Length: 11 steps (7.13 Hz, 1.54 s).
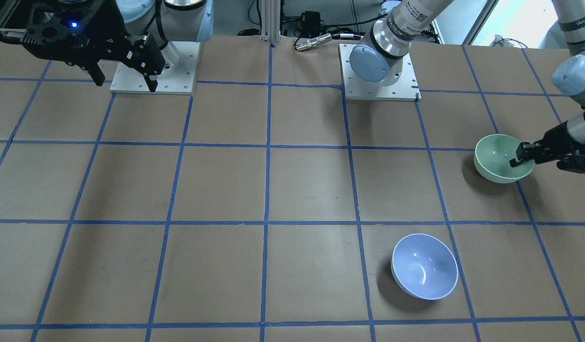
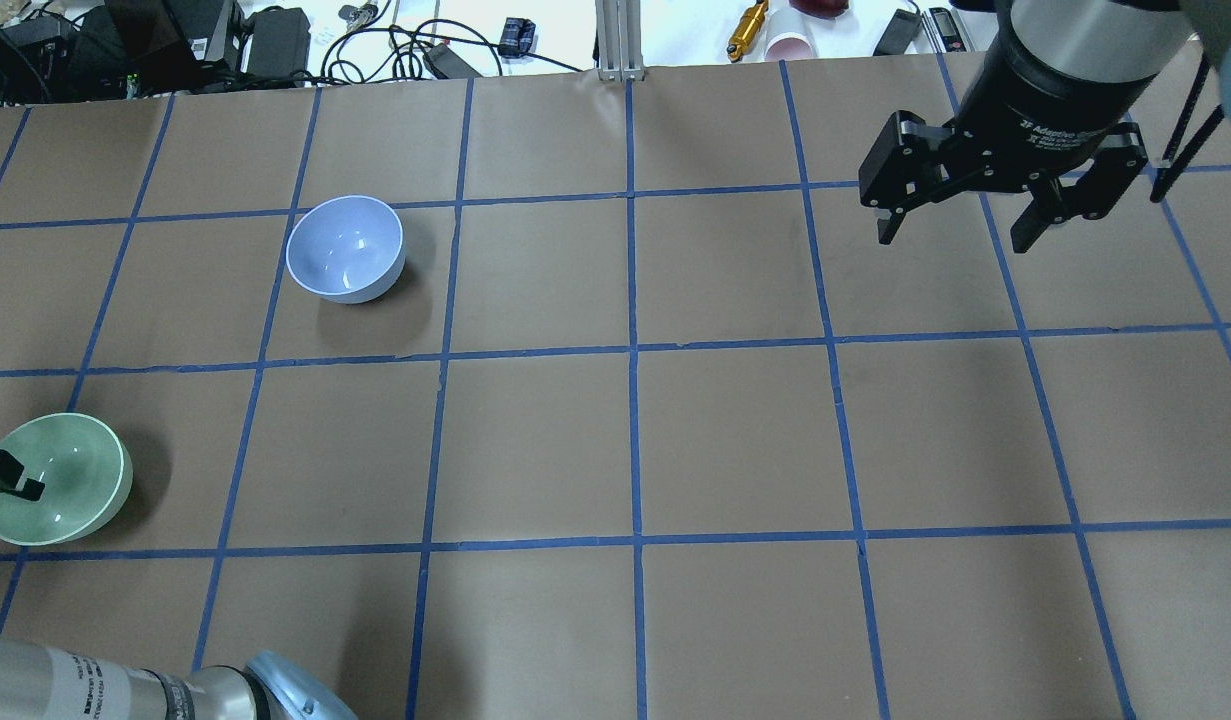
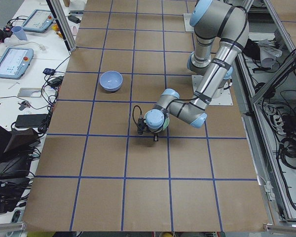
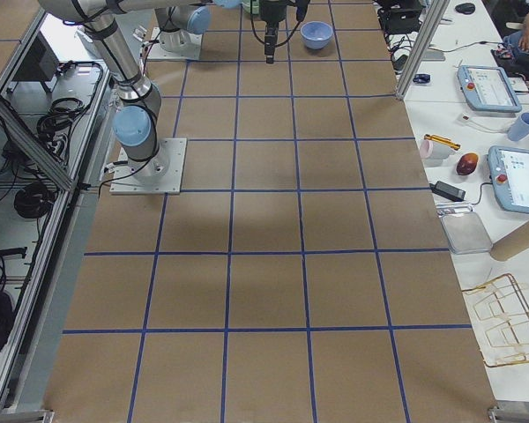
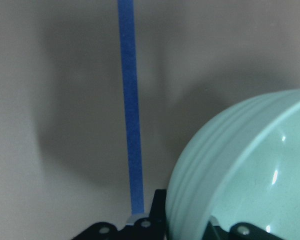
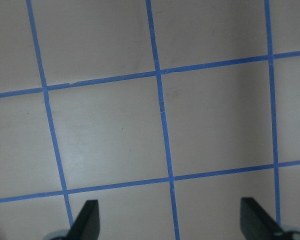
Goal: Stack green bowl on blue bowl
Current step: 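Lift the green bowl and carry it over the pale blue bowl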
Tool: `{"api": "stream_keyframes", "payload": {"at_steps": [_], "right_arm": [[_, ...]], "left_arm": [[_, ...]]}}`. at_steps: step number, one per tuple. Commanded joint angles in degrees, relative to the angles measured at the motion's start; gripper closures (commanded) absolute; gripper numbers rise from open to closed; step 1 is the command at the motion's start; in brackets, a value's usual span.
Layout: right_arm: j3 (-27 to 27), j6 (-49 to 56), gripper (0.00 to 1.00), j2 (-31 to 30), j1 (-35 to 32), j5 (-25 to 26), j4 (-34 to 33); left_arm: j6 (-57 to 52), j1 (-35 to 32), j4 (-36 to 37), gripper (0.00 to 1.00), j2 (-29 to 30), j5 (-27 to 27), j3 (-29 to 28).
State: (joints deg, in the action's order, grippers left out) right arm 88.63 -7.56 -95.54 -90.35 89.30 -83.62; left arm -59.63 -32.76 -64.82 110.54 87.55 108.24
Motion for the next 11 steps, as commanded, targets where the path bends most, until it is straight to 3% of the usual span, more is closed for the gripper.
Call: {"api": "stream_keyframes", "payload": {"at_steps": [1,6,11], "right_arm": [[0.0,0.0,0.0,0.0,0.0,0.0,0.0],[0.0,0.0,0.0,0.0,0.0,0.0,0.0],[0.0,0.0,0.0,0.0,0.0,0.0,0.0]], "left_arm": [[0.1,0.1,-1.2,1.0,-0.2,0.0,0.0],[2.0,-1.4,-12.4,1.0,-2.4,-8.7,-9.3],[17.0,-18.0,-16.5,1.0,-5.9,-9.7,-17.3]]}}
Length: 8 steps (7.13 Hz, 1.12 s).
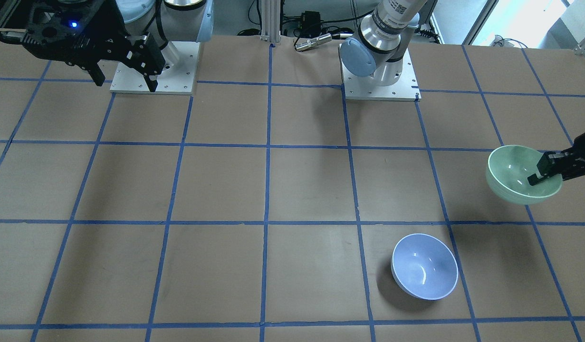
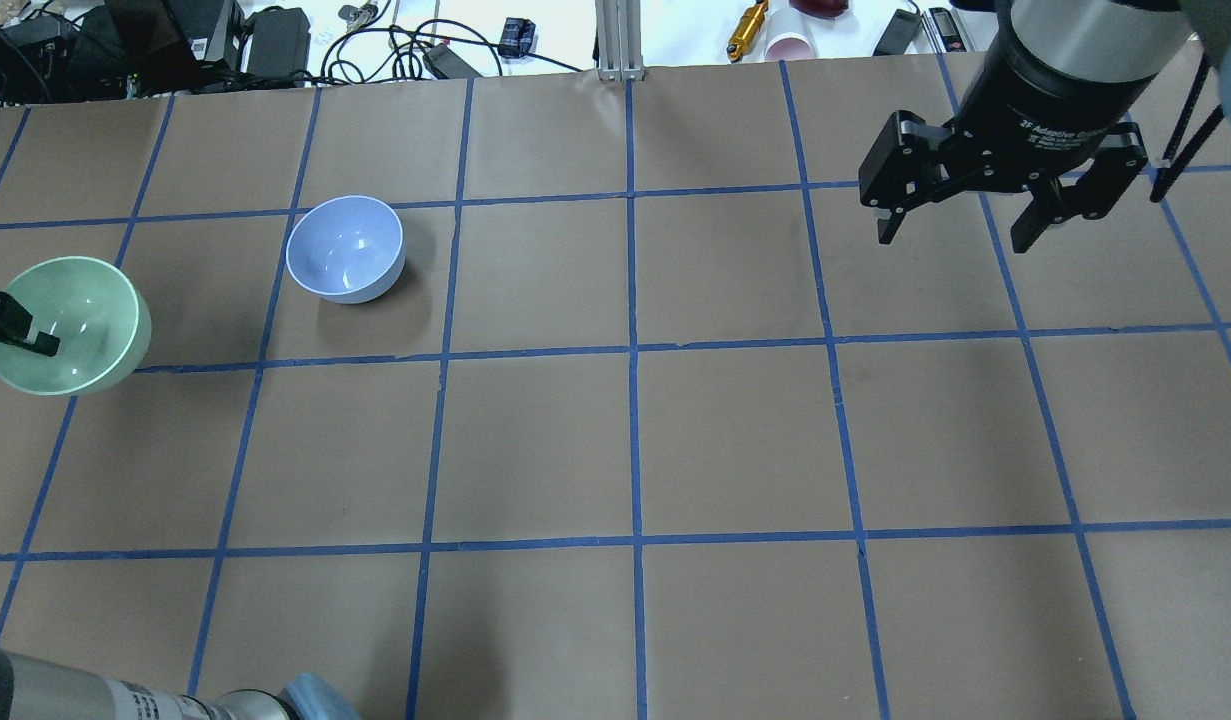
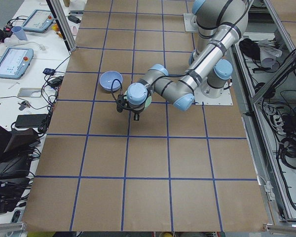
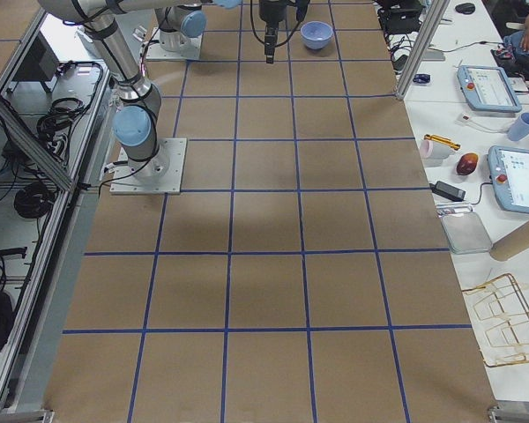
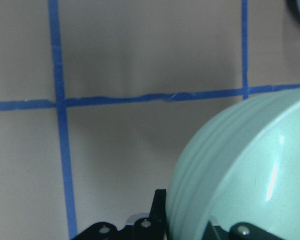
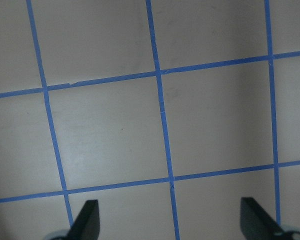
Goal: Stack green bowl on blue bowl
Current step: 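Lift the green bowl and carry it over the pale blue bowl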
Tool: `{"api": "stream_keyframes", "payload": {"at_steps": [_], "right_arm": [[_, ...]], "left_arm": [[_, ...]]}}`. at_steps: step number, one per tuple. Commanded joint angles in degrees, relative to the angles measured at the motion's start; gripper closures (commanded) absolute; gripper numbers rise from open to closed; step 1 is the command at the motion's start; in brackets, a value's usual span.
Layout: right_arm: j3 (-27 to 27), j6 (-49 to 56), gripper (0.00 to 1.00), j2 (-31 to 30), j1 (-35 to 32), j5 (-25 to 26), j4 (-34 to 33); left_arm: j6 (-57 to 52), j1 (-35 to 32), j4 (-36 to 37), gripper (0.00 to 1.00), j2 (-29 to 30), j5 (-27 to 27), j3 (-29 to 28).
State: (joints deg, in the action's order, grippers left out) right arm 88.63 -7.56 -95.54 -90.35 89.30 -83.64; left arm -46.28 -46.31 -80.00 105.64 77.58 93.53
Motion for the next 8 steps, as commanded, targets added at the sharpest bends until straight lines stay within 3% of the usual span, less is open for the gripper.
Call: {"api": "stream_keyframes", "payload": {"at_steps": [1,5,8], "right_arm": [[0.1,0.0,0.0,0.0,0.0,0.0,0.0],[0.0,0.0,0.0,0.0,0.0,0.0,0.0],[0.0,0.0,0.0,0.0,0.0,0.0,0.0]], "left_arm": [[8.2,-6.3,-5.0,1.0,-1.2,0.0,-4.9],[33.1,-20.6,-4.7,1.0,1.1,-1.8,-9.5],[35.8,-22.2,-0.7,1.0,5.5,-1.3,-9.9]]}}
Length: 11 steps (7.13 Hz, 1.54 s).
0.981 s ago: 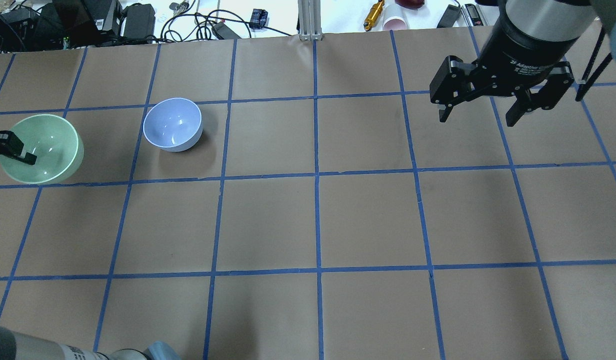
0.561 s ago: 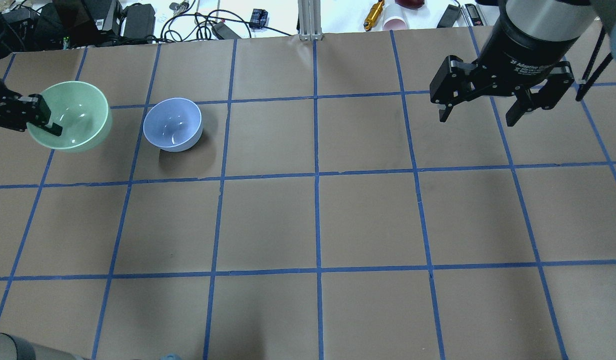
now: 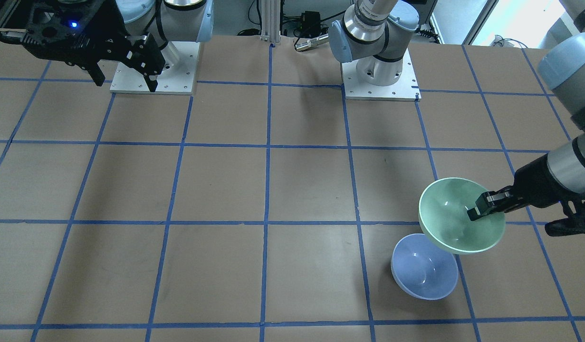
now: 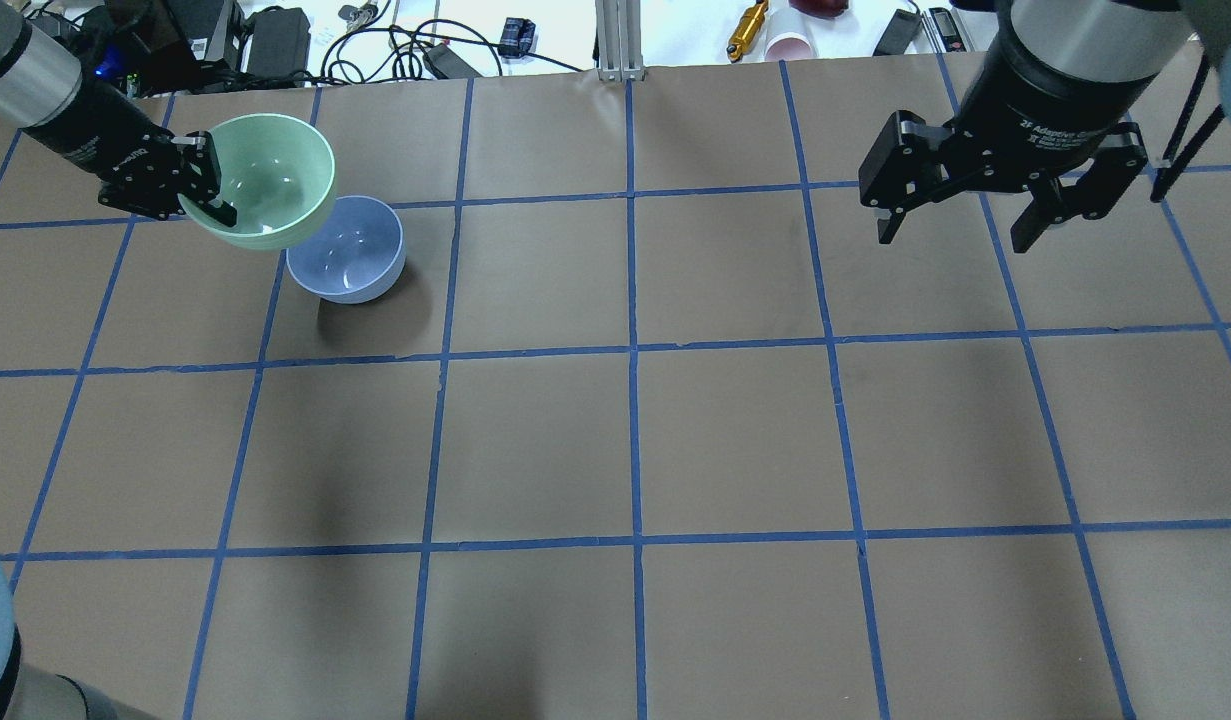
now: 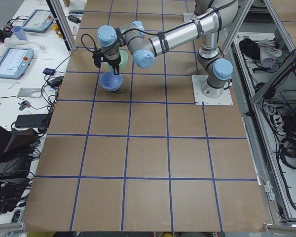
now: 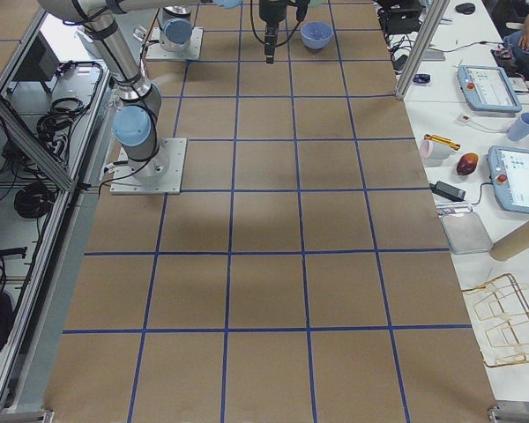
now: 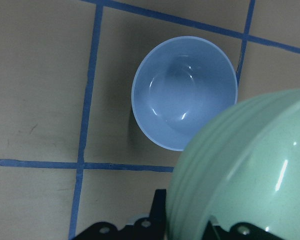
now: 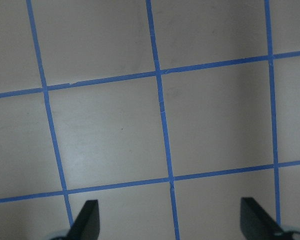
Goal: Stack green bowl on blue bowl
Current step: 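Lift the green bowl and carry it over the pale blue bowl, then lower the green bowl into the blue bowl and open the left gripper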
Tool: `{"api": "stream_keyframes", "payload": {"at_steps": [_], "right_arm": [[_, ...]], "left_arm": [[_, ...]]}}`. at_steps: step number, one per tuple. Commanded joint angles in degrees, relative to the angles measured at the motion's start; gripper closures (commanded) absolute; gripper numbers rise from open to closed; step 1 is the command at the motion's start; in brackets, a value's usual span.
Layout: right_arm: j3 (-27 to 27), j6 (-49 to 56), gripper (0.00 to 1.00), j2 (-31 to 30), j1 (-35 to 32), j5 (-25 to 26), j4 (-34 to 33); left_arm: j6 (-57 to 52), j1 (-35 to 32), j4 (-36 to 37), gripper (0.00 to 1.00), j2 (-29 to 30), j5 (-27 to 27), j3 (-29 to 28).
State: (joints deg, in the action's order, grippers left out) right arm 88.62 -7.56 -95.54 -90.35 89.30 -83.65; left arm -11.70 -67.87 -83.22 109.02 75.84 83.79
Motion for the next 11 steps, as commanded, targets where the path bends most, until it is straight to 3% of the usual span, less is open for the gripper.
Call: {"api": "stream_keyframes", "payload": {"at_steps": [1,4,11], "right_arm": [[0.1,0.0,0.0,0.0,0.0,0.0,0.0],[0.0,0.0,0.0,0.0,0.0,0.0,0.0],[0.1,0.0,0.0,0.0,0.0,0.0,0.1]], "left_arm": [[1.2,-0.6,2.5,1.0,3.4,1.3,-0.1],[2.0,-0.7,4.0,1.0,7.1,2.3,-2.4],[2.6,-3.0,7.9,1.0,10.6,2.6,-0.8]]}}
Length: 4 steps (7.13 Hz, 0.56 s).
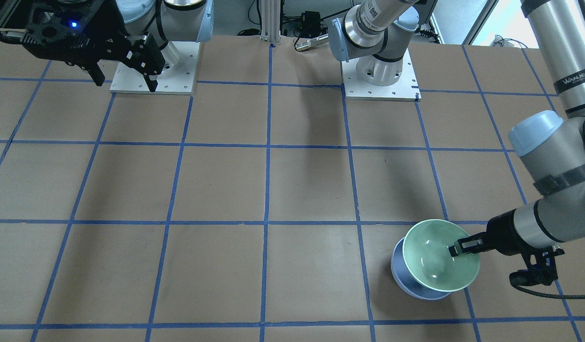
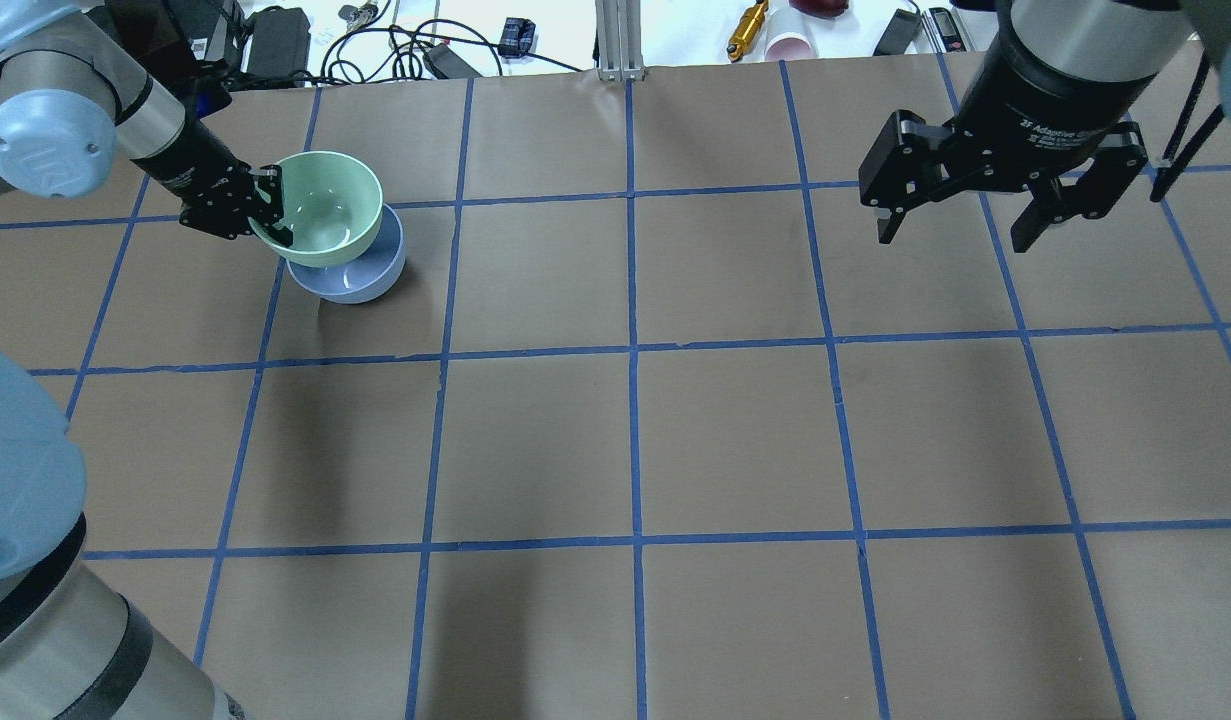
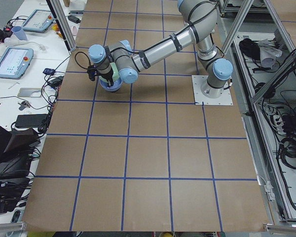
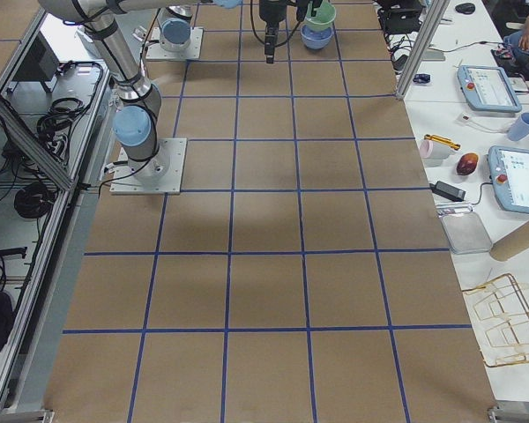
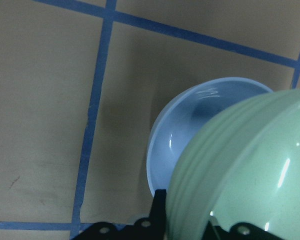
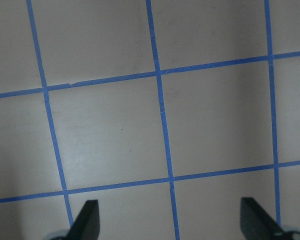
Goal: Stack green bowl on blue bowl
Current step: 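Lower the green bowl into the blue bowl and open the left gripper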
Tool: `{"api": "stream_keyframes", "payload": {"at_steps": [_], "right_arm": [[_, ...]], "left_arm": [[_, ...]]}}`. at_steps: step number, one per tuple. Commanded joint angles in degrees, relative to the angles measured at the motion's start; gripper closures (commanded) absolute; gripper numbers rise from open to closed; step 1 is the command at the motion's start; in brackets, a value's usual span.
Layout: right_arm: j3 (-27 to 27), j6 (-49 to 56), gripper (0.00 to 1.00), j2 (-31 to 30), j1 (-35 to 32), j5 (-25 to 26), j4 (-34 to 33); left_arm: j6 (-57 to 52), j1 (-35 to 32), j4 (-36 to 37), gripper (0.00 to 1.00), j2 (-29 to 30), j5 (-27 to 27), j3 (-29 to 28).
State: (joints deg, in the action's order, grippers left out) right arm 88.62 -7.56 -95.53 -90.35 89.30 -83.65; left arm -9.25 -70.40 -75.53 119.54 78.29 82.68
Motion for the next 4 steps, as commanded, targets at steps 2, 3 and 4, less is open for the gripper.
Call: {"api": "stream_keyframes", "payload": {"at_steps": [2,3,4], "right_arm": [[0.0,0.0,0.0,0.0,0.0,0.0,0.0],[0.1,0.0,0.0,0.0,0.0,0.0,0.1],[0.0,0.0,0.0,0.0,0.0,0.0,0.1]], "left_arm": [[0.2,-0.4,0.9,1.0,0.2,0.0,0.5],[-0.3,-0.5,1.0,1.0,-0.4,0.8,0.4],[-0.1,-0.7,0.5,0.15,-0.6,2.6,0.5]]}}
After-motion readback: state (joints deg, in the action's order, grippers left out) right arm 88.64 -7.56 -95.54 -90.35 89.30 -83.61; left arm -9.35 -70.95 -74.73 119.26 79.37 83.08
